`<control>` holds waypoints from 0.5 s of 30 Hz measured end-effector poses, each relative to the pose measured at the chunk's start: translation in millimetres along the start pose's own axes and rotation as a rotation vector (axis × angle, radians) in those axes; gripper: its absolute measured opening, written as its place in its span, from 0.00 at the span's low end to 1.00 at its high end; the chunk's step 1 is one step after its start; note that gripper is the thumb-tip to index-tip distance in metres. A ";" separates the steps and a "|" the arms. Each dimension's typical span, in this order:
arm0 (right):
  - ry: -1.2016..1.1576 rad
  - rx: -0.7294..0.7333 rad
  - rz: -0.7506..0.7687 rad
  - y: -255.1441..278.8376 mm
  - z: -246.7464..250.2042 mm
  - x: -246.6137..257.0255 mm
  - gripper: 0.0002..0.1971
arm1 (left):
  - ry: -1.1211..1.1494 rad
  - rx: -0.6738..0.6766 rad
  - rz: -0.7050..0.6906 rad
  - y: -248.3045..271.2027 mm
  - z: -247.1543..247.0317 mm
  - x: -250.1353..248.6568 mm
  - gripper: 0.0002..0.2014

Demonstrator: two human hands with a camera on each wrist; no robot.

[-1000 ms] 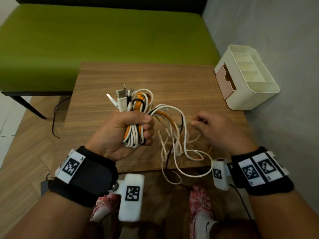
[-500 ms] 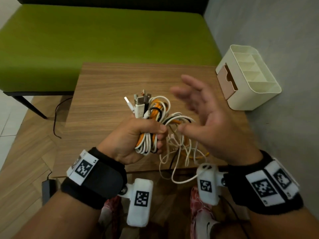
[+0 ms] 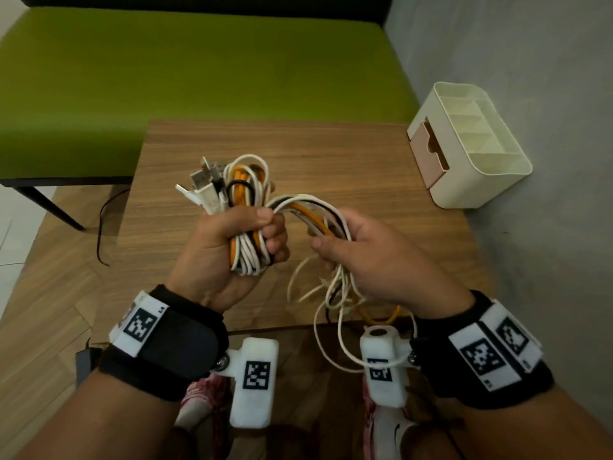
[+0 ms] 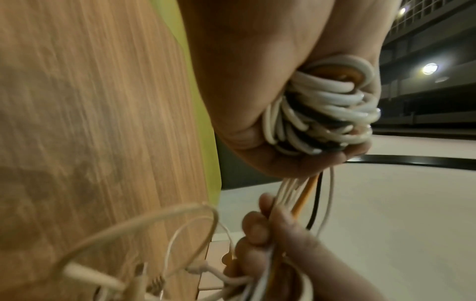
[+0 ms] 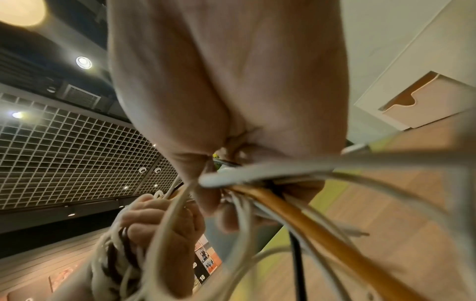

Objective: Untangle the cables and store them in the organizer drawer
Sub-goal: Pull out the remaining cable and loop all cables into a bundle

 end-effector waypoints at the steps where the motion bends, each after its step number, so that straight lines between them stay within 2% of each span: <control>1: 0.066 -0.014 -0.019 0.4 1.2 -1.2 0.04 | 0.019 0.004 -0.012 0.0 0.7 -1.6 0.18; 6: 0.332 -0.032 -0.102 -1.2 8.1 -10.9 0.13 | 0.074 -0.002 -0.024 -0.9 3.4 -5.2 0.21; 9: 0.352 0.013 -0.134 -2.1 12.3 -15.9 0.15 | 0.011 -0.035 0.023 -2.4 2.8 1.6 0.21; 10: 0.303 0.048 -0.142 -1.6 15.2 -17.4 0.19 | -0.013 -0.048 0.034 -2.9 3.0 3.8 0.17; 12: 0.188 0.117 -0.130 -0.7 20.7 -19.9 0.35 | -0.021 -0.068 0.049 -3.3 3.7 4.6 0.12; 14: 0.165 0.114 -0.083 -1.0 25.7 -21.9 0.49 | -0.004 -0.062 0.061 -3.8 4.1 2.5 0.18; 15: 0.159 0.075 -0.045 -1.3 27.7 -21.8 0.51 | -0.008 -0.067 0.068 -3.9 3.8 2.2 0.19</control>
Point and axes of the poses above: each hand's wrist, its own y-axis away from the middle knuckle, its own z-axis out of the back of the hand, x = y × z, the point moved 3 cm from there along -y, towards the middle knuckle, and after that the axes turned 4 degrees about y, right-handed, at the moved point
